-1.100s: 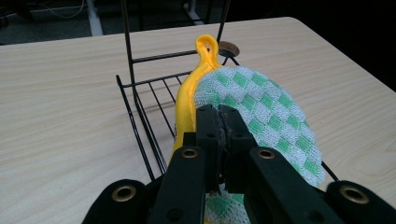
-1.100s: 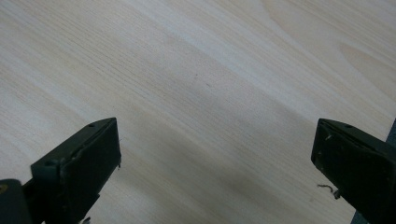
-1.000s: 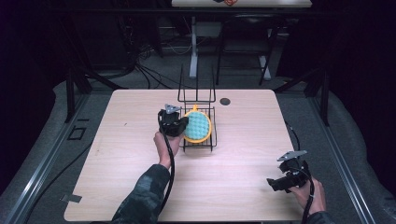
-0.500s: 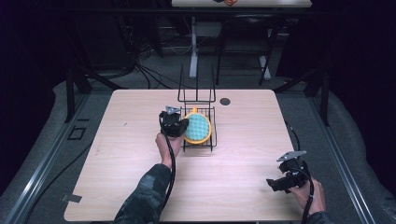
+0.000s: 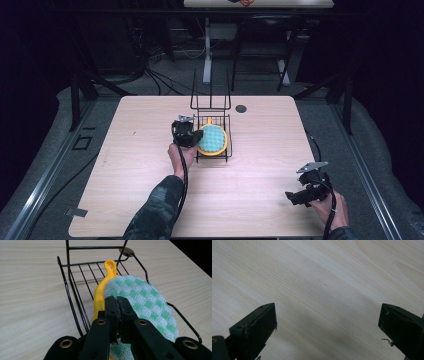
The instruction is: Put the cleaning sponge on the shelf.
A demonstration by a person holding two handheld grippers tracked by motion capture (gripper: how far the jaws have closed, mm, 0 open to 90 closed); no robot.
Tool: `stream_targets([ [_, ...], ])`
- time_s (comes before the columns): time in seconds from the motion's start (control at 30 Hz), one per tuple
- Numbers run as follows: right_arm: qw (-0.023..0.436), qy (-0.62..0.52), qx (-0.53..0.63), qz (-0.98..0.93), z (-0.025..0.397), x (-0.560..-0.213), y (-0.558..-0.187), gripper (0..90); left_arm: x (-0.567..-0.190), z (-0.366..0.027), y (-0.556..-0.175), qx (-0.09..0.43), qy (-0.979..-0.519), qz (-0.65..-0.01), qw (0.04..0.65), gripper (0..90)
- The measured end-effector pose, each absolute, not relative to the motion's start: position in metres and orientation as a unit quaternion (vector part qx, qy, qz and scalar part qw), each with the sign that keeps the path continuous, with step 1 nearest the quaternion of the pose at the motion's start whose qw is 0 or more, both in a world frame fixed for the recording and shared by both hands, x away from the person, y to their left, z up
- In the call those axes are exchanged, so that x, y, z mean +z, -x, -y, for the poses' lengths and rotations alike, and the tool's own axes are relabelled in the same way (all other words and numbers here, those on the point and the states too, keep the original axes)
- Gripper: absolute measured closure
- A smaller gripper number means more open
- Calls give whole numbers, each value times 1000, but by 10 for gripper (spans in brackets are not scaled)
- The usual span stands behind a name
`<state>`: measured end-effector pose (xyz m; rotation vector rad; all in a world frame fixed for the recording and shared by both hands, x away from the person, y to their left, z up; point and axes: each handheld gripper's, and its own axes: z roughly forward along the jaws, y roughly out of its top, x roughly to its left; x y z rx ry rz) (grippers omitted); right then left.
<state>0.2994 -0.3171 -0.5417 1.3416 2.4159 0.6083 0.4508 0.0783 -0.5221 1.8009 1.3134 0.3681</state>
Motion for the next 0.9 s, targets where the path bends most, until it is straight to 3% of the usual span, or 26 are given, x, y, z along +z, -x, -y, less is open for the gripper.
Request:
stream_targets([
  [0.57,154,-471,214,-842,317,-542,-297,15,-529,-77,-456,148,-739,-520,403,844],
  [0.67,157,-469,215,-842,317,-542,-297,14,-527,-78,-457,145,-742,-520,398,718],
  [0.8,159,-467,213,-843,317,-541,-297,13,-524,-83,-455,147,-742,-518,400,435],
  [0.9,163,-466,220,-842,318,-540,-297,13,-519,-86,-453,153,-745,-511,401,321],
])
